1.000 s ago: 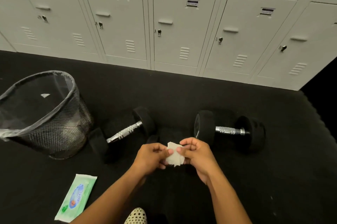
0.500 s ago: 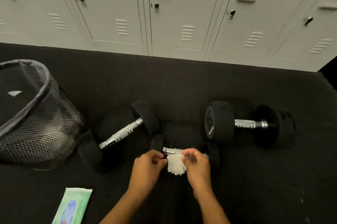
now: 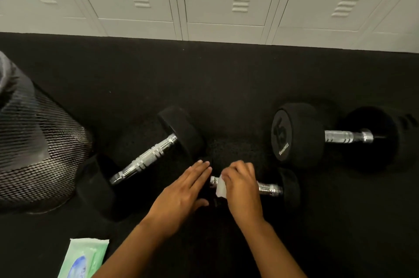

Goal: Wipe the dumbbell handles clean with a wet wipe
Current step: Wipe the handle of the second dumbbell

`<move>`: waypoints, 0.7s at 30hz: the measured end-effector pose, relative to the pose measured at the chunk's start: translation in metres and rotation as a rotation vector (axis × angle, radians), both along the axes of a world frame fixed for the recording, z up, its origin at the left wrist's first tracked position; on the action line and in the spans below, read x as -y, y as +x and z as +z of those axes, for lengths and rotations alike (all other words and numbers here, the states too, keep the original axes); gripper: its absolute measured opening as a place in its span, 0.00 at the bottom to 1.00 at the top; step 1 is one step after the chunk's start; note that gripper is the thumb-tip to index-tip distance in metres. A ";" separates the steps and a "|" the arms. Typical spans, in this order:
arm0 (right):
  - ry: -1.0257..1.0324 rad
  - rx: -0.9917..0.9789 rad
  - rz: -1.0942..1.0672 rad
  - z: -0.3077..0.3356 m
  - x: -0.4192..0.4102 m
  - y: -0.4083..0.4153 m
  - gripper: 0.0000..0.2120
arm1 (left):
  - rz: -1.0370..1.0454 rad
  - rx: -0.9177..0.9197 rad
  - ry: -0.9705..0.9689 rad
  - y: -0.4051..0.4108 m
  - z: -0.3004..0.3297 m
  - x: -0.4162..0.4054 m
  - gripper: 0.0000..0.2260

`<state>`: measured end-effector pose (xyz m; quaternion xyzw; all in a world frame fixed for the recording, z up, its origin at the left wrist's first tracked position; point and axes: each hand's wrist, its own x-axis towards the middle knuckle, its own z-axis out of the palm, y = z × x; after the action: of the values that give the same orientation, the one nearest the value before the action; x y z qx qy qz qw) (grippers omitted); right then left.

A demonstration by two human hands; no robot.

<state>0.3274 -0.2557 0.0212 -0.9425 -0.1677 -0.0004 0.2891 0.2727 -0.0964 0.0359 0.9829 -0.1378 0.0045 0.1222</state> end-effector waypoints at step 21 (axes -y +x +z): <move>-0.245 0.080 0.066 -0.027 -0.009 -0.016 0.22 | 0.053 -0.097 -0.199 -0.012 -0.016 0.010 0.41</move>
<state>0.3113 -0.2471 -0.0055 -0.9639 -0.2089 -0.0081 0.1646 0.2611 -0.1068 0.0202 0.9683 -0.1043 -0.0263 0.2255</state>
